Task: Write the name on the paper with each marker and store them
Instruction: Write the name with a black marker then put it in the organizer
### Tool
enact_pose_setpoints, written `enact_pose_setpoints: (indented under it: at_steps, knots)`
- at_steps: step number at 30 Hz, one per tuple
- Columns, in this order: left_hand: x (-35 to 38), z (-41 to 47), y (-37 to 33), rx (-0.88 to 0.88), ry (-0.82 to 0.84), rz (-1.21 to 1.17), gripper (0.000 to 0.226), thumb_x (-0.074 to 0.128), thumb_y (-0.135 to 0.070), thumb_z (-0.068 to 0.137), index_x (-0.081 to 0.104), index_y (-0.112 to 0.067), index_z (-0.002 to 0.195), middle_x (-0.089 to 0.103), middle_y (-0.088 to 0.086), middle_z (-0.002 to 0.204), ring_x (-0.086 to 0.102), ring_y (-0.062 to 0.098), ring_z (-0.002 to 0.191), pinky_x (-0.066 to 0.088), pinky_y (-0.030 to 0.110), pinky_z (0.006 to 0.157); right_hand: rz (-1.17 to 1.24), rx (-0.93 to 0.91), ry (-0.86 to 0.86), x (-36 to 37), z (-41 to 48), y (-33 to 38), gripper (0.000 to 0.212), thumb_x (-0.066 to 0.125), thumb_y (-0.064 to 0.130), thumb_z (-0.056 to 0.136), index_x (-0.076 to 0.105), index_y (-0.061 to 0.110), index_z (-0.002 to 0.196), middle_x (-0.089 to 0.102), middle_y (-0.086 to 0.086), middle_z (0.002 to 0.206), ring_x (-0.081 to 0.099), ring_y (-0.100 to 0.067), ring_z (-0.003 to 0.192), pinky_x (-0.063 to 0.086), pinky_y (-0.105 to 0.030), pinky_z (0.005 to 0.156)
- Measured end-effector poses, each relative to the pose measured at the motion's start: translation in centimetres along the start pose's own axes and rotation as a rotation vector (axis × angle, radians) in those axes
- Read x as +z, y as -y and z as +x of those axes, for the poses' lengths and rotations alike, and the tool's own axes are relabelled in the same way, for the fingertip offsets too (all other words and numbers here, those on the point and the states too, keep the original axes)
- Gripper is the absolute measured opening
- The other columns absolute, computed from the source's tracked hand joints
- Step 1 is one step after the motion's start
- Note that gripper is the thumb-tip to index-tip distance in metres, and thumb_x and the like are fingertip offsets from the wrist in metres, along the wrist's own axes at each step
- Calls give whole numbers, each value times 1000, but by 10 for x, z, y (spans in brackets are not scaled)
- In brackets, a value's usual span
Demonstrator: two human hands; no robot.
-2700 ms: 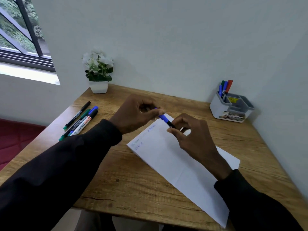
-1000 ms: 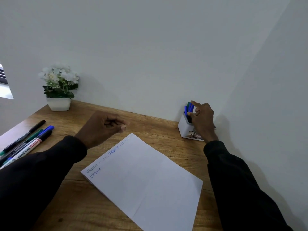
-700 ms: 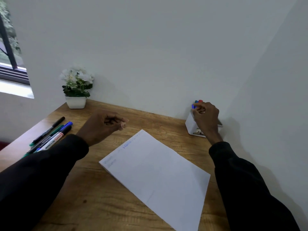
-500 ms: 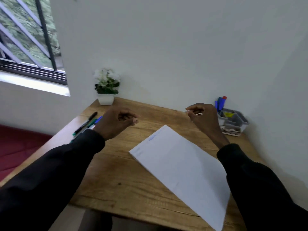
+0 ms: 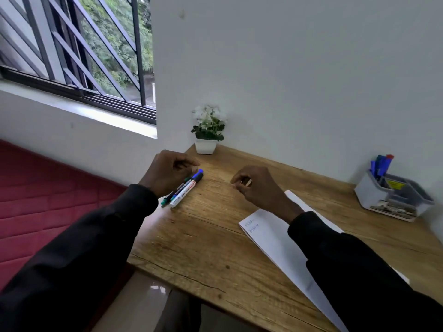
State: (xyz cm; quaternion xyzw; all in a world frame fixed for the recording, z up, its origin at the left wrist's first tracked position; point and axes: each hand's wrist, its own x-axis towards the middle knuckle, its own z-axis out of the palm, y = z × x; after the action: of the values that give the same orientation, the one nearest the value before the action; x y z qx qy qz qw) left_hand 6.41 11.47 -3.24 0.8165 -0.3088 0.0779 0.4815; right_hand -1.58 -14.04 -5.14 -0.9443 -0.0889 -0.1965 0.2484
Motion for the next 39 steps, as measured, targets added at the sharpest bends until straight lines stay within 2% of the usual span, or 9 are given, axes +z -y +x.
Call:
enact_pose_setpoints:
  at_steps: [6, 11, 14, 19, 27, 31, 33, 36, 39]
  knots:
    - [-10, -3, 16, -12, 27, 16, 19, 74, -12, 84, 77, -16, 102, 75, -6, 93, 69, 0, 82, 53, 13, 73, -72, -132, 174, 20, 34, 23, 19, 77, 7, 92, 77, 11, 110, 75, -5, 109, 67, -15, 96, 57, -34, 87]
    - [-13, -1, 26, -15, 18, 7, 20, 74, -11, 84, 76, -16, 102, 75, -7, 93, 69, -1, 81, 52, 10, 68, -109, -231, 343, 36, 51, 38, 35, 70, -5, 92, 70, 12, 124, 67, -9, 131, 61, -19, 120, 54, -30, 97]
    - [-12, -1, 26, -14, 17, 3, 20, 74, -10, 84, 76, -16, 103, 74, -8, 92, 68, -3, 81, 52, 9, 67, -146, -231, 386, 42, 49, 37, 37, 65, -3, 95, 64, 13, 128, 62, -7, 137, 55, -18, 125, 50, -27, 99]
    - [-7, -3, 24, -4, 24, 3, 20, 74, -11, 84, 75, -15, 103, 72, -10, 92, 68, -5, 81, 52, 7, 67, -212, -247, 395, 44, 46, 34, 41, 65, 8, 99, 57, 13, 139, 51, -10, 146, 45, -24, 132, 47, -35, 103]
    - [17, -5, 11, -20, 51, -80, 21, 75, -12, 83, 75, -14, 104, 74, -5, 95, 69, 1, 83, 52, 9, 74, -315, -255, 371, 25, 23, 8, 23, 62, 3, 98, 66, 13, 119, 58, -9, 129, 47, -22, 118, 46, -32, 81]
    - [34, -2, -1, 31, 35, -115, 20, 74, -14, 84, 75, -12, 104, 75, 0, 91, 71, 6, 79, 57, 17, 75, -319, -231, 247, 0, 4, -13, 32, 64, 0, 98, 68, 13, 126, 62, -8, 122, 50, -24, 113, 37, -27, 82]
    - [43, 1, -8, 58, 3, -132, 21, 73, -15, 85, 74, -13, 106, 75, -1, 91, 70, 8, 81, 57, 20, 77, -263, -232, 153, -14, -7, -23, 23, 65, 1, 96, 71, 10, 117, 65, -10, 109, 55, -25, 101, 40, -31, 81]
    - [59, 4, -23, 63, 41, -185, 22, 71, -19, 88, 73, -16, 110, 74, -5, 96, 70, 3, 86, 56, 19, 79, 42, 38, 30, -38, -26, -25, 11, 66, 7, 99, 64, 12, 109, 66, -8, 106, 66, -26, 95, 56, -42, 83]
    - [77, 4, -40, 72, 204, -201, 28, 69, -20, 89, 70, -20, 117, 71, -11, 111, 67, -3, 97, 56, 19, 85, 316, 307, -82, -54, -42, -23, 21, 77, 18, 93, 70, 4, 108, 77, -8, 103, 77, -23, 94, 62, -47, 91]
